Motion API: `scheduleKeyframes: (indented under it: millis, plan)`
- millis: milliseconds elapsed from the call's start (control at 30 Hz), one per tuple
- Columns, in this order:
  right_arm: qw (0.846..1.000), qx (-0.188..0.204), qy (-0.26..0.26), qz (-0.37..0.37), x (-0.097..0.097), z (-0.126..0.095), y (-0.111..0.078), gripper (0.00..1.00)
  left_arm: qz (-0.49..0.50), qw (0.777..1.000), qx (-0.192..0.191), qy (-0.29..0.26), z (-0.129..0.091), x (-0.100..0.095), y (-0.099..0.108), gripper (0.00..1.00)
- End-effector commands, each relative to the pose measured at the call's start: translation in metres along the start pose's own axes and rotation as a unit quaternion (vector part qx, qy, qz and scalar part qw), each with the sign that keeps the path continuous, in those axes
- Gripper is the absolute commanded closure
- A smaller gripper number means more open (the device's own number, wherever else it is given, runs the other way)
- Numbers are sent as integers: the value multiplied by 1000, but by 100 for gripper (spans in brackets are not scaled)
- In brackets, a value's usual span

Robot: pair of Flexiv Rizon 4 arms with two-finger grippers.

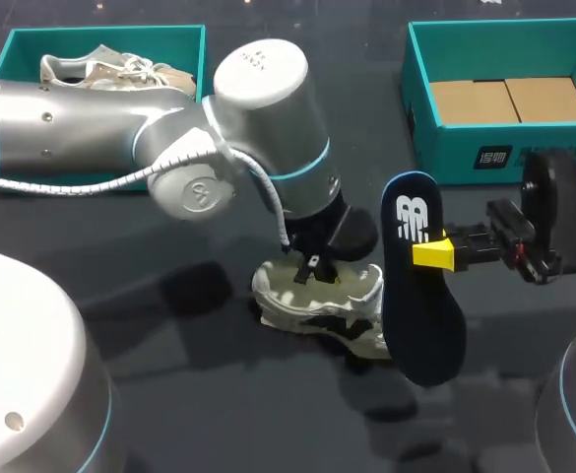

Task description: Take the shoe out of the shoebox, open the shoe tongue, remove and reinsert the insole, then place the shoe into the shoebox

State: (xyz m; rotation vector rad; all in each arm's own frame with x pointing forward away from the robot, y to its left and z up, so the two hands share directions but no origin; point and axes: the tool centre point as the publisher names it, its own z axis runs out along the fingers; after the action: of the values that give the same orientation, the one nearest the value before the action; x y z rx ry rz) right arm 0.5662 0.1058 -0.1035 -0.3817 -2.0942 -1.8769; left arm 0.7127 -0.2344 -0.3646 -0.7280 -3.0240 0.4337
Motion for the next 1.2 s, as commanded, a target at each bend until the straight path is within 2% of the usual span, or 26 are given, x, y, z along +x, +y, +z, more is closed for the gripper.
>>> scheduleKeyframes:
  millis: [33,100,133,500,667,833,967,1000,1200]
  plan:
    - [1000,0,-2,1,1,1,0,100,70,995,52,43,-23,-4,10,100]
    - [1000,0,-2,1,1,1,0,100,110,992,53,41,-28,-3,8,100]
    - [1000,0,-2,1,1,1,0,100,118,992,44,23,-32,-1,7,100]
    - [1000,0,-2,1,1,1,0,100,118,992,44,23,-32,-1,7,100]
    - [1000,0,-2,1,1,1,0,100,223,972,62,47,-41,-3,8,100]
    - [1000,0,-2,1,1,1,0,100,312,948,40,58,-43,-2,4,100]
    - [1000,0,-2,1,1,1,0,100,349,934,36,63,-45,-3,0,100]
    - [1000,0,-2,1,1,1,0,100,373,924,38,69,-44,-3,-1,100]
    - [1000,0,-2,1,1,1,0,100,406,910,33,83,-38,-2,-7,100]
